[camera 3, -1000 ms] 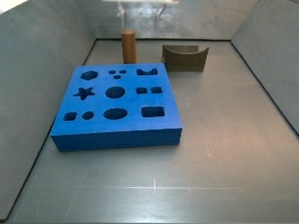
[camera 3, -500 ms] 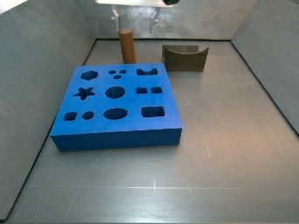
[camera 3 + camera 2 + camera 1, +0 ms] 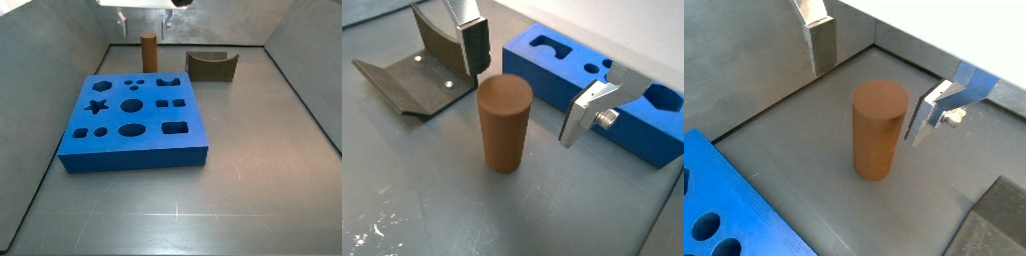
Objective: Pick up the round object. Move up. Move to above the board. Insert the round object.
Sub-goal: Pick up the round object.
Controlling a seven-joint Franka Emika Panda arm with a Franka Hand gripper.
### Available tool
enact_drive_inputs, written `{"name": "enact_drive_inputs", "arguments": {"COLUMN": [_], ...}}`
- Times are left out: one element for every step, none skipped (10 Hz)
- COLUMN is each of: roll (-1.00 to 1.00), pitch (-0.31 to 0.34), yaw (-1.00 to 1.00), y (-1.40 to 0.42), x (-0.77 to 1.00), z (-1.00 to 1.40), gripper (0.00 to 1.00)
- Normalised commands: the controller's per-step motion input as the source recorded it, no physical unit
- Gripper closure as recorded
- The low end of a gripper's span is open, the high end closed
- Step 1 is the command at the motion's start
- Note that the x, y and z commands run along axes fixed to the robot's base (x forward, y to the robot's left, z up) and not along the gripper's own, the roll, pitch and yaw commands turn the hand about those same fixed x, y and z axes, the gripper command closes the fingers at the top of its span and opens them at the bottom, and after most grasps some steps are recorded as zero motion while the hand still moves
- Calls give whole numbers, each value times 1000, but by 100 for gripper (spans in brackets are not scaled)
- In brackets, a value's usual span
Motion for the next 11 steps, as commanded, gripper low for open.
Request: {"name": "enact_drive_inputs", "arguments": {"roll": [-89,-51,0,-486,-69,0,186,97,34,0,0], "pitch": [-3,-231,0,-129,-63,9,0,-140,0,0,0], "yaw": [0,54,0,-49,0,0,0,0,0,0,0], "y": [60,0,0,389,0,0,-14,0,0,0,0], "x": [0,-89,0,0,-11,20,0,-6,0,0,-17], "z": [-103,-297,-31,-57,0,-34,-234,-357,0,0,0], "gripper": [0,0,0,0,0,0,0,0,0,100,100]}}
